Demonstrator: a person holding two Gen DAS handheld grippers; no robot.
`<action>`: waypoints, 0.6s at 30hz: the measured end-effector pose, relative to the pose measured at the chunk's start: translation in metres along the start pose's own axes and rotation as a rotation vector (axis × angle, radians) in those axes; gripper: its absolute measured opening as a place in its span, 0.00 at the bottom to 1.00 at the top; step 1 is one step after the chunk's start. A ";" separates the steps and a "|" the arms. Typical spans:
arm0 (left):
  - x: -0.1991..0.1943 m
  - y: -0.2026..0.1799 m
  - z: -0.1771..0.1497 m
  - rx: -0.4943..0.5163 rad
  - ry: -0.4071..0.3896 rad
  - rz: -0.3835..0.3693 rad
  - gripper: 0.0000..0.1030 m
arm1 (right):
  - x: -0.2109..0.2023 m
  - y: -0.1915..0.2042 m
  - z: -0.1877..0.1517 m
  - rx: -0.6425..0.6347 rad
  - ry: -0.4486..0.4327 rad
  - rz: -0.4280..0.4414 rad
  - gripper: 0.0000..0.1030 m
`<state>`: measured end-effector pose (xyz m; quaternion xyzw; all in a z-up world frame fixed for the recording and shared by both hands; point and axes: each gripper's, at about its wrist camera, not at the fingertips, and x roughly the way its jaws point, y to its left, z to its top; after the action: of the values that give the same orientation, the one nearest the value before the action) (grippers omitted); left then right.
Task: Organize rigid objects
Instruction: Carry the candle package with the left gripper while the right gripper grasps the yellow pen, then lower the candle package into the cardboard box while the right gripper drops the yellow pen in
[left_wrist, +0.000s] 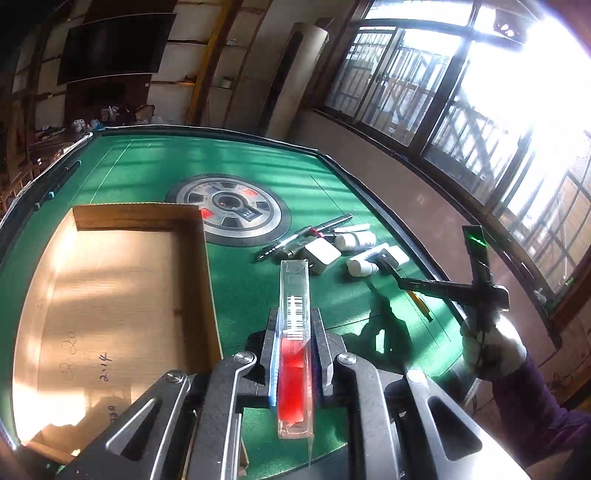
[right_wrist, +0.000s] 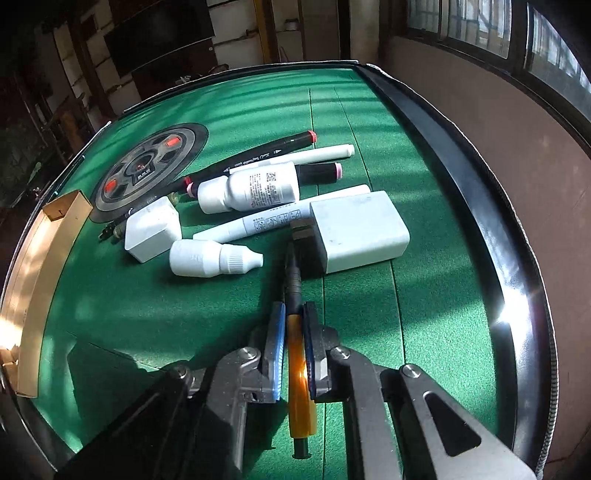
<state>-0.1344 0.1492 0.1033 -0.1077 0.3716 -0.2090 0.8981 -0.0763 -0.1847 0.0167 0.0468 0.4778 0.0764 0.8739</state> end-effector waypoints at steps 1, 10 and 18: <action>-0.004 0.008 0.003 -0.005 -0.001 0.017 0.12 | -0.010 0.005 -0.001 0.006 -0.013 0.041 0.09; 0.036 0.094 0.046 -0.144 0.059 0.088 0.12 | -0.033 0.129 0.041 -0.017 0.002 0.454 0.09; 0.094 0.138 0.061 -0.221 0.112 0.139 0.12 | 0.051 0.247 0.076 -0.025 0.114 0.457 0.09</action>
<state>0.0094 0.2320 0.0392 -0.1682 0.4483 -0.1100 0.8710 -0.0072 0.0664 0.0541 0.1388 0.5022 0.2807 0.8061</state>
